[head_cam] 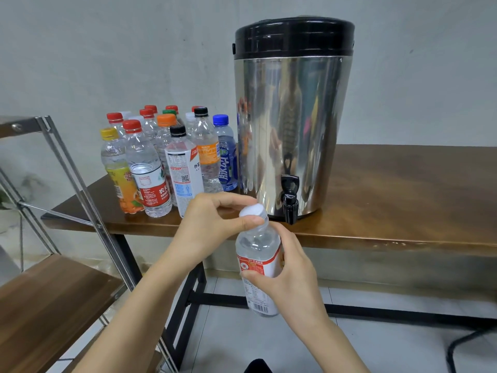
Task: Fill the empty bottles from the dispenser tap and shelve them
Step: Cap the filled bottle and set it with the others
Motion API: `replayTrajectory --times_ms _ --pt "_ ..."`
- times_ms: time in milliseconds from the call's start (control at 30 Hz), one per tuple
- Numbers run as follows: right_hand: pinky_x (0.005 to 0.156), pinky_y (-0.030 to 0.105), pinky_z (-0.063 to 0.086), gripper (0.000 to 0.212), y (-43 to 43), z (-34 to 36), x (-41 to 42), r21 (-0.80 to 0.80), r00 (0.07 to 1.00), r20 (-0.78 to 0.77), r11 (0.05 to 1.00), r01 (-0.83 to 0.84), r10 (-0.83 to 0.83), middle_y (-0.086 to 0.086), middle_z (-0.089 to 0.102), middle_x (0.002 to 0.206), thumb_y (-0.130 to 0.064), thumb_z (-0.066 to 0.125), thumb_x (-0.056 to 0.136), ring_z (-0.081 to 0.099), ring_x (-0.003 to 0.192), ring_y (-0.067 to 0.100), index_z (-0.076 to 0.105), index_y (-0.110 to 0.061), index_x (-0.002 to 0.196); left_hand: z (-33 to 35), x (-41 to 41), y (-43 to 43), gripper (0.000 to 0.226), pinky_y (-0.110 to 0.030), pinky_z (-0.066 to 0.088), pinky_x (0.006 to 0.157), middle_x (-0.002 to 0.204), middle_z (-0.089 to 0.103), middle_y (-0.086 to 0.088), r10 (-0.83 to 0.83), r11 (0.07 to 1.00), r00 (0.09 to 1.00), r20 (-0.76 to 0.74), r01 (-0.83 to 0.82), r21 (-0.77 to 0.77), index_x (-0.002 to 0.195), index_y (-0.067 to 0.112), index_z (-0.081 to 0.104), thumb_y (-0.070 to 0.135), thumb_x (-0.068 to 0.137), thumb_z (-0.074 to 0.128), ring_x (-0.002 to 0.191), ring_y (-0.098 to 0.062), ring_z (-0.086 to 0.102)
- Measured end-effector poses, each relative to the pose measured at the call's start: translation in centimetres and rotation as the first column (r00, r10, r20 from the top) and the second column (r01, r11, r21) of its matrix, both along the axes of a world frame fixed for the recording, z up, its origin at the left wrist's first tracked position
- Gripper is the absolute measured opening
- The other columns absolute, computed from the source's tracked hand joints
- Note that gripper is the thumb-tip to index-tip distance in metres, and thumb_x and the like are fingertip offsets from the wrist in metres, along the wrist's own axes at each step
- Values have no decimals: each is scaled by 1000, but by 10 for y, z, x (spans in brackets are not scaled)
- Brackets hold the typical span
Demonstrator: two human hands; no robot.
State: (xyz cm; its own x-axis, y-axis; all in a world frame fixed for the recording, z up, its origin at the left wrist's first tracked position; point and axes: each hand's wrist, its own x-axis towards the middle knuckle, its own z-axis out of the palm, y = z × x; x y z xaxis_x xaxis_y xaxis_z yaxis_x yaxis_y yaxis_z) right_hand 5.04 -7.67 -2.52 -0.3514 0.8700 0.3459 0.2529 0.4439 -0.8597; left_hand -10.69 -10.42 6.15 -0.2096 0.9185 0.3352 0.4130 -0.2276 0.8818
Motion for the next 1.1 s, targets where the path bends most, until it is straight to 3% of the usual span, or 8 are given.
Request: replayTrajectory --times_ms 133,367,500,667,733,833,1000,1100 --pt "94 25 51 83 0 3 -1 6 1000 25 1000 -7 7 -26 51 125 -31 87 68 53 113 -4 40 -46 134 1 1 0 51 -33 62 76 88 77 7 84 996 996 24 -84 8 96 19 79 42 51 82 85 -8 73" --pt "90 17 49 83 4 2 -3 -15 1000 -23 1000 -1 1 -31 53 121 -26 90 65 51 112 -11 43 -46 130 1 -3 -3 31 -16 52 84 111 75 6 -177 978 977 115 188 -89 118 14 70 10 88 67 105 -5 68" --pt "93 24 52 82 4 2 -6 -19 1000 -29 1000 -4 4 -28 54 122 -27 89 64 53 112 -8 44 -45 131 -5 4 1 32 -18 54 80 107 75 5 -99 994 979 180 105 -19 107 19 74 31 77 68 100 -9 70" --pt "96 25 50 83 6 5 -10 -11 1000 -7 1000 -6 6 -26 53 124 -29 89 66 53 112 -6 42 -43 133 -6 7 5 27 -26 50 98 115 72 8 -161 980 966 205 180 -80 119 23 68 17 101 50 112 -8 65" --pt "91 17 48 82 8 4 -13 0 1000 -7 1000 -7 7 -29 52 121 -30 89 66 52 111 -10 39 -51 127 -7 10 6 22 -26 51 96 114 71 9 -112 989 979 170 127 -77 115 27 70 27 98 56 109 -7 65" --pt "85 11 46 81 11 5 -17 9 1000 -22 1000 -2 3 -33 51 118 -30 89 66 49 110 -15 38 -55 124 -14 11 11 27 -28 54 88 100 73 8 132 989 985 115 -139 57 103 26 69 29 78 80 97 -8 68" --pt "86 9 44 80 19 6 -22 18 999 -46 1000 -9 10 -30 54 118 -28 90 65 51 109 -13 42 -47 126 -12 -1 10 26 -20 52 89 115 70 13 -75 997 975 211 81 -17 121 24 61 21 95 63 110 -6 64" --pt "89 13 45 80 21 8 -26 40 999 -26 999 -23 24 -31 51 119 -30 88 67 49 110 -14 36 -53 123 -18 -2 14 37 -5 43 81 104 72 13 125 990 985 115 -131 50 113 28 62 30 81 80 101 3 63"
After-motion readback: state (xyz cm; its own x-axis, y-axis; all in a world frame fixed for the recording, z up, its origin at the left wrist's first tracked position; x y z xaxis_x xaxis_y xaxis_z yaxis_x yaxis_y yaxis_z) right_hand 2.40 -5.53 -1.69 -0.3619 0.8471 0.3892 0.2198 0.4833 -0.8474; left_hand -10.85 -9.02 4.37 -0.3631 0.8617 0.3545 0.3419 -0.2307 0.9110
